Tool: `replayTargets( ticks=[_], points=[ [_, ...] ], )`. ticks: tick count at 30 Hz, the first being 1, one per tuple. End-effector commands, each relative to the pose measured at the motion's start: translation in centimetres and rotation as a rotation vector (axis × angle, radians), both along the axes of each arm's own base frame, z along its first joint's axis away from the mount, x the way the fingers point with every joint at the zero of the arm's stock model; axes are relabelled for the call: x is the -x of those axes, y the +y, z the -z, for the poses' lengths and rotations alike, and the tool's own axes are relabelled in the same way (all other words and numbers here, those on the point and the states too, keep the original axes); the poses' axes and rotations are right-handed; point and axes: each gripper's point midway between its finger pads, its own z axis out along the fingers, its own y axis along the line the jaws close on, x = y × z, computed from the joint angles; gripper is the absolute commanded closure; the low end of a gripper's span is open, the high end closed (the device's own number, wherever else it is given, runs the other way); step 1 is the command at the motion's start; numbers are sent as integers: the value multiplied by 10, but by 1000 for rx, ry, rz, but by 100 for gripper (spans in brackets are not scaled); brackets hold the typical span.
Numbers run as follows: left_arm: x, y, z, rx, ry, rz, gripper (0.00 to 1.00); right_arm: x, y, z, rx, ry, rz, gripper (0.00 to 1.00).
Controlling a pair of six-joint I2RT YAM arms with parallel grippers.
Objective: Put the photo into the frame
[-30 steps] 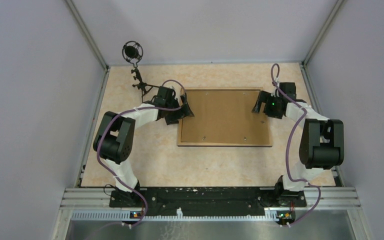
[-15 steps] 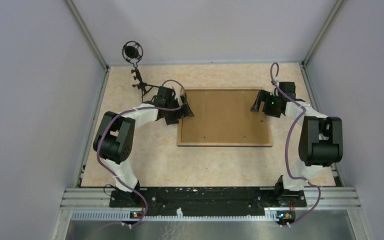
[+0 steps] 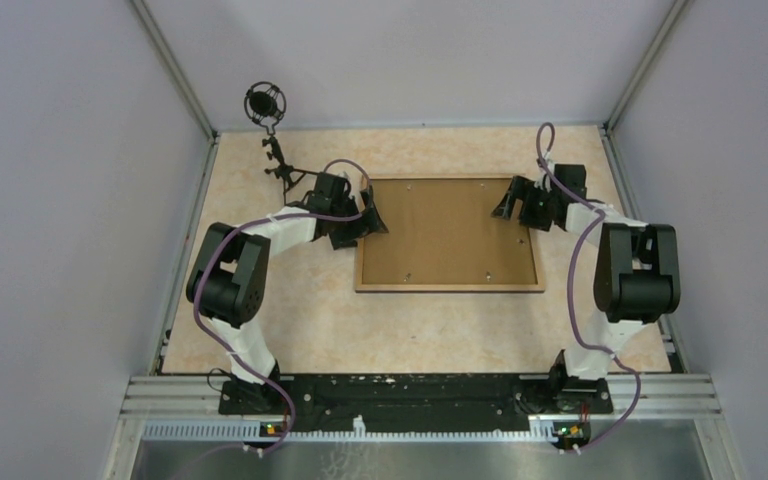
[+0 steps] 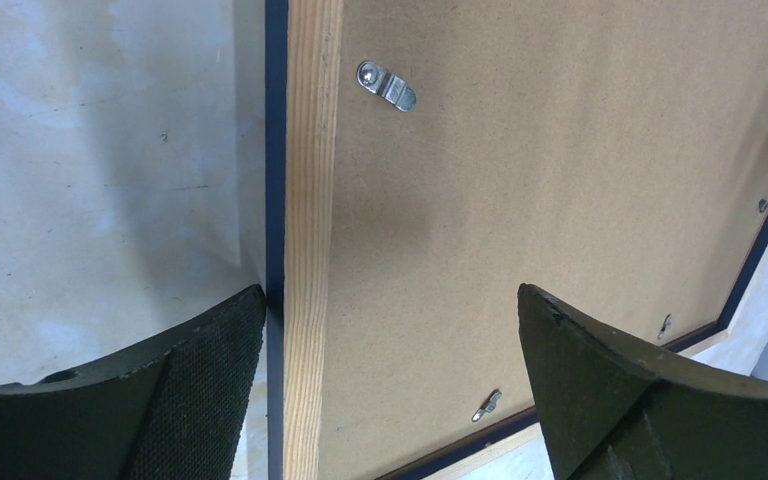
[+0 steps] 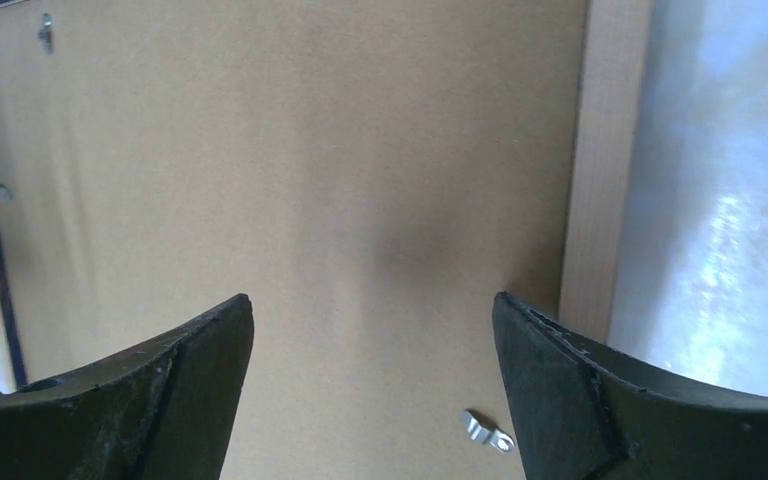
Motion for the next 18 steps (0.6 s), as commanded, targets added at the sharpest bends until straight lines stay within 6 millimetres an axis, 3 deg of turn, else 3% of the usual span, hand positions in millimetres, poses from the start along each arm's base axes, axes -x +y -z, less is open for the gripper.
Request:
replayTargets(
  ticks=[1, 4, 8, 11, 13, 18],
  points=[
    [1, 9, -5, -52, -21, -14, 1, 0, -20, -40, 125, -101, 67, 10],
    [4, 11, -22, -99, -78, -11, 2, 7, -46, -35, 235, -56, 173, 1],
    [10, -5, -43, -128, -166, 15, 6, 19, -72, -31, 355, 38, 264, 1],
    [15, -39, -63, -69, -251, 86, 12, 23, -74, -31, 359, 97, 283, 1],
    [21, -74, -75, -16, -323, 177, 15, 28, -67, -28, 338, 122, 241, 1],
    [24, -146, -73, 130, -365, 368, 18, 43, -49, -23, 280, 98, 143, 8]
  ],
)
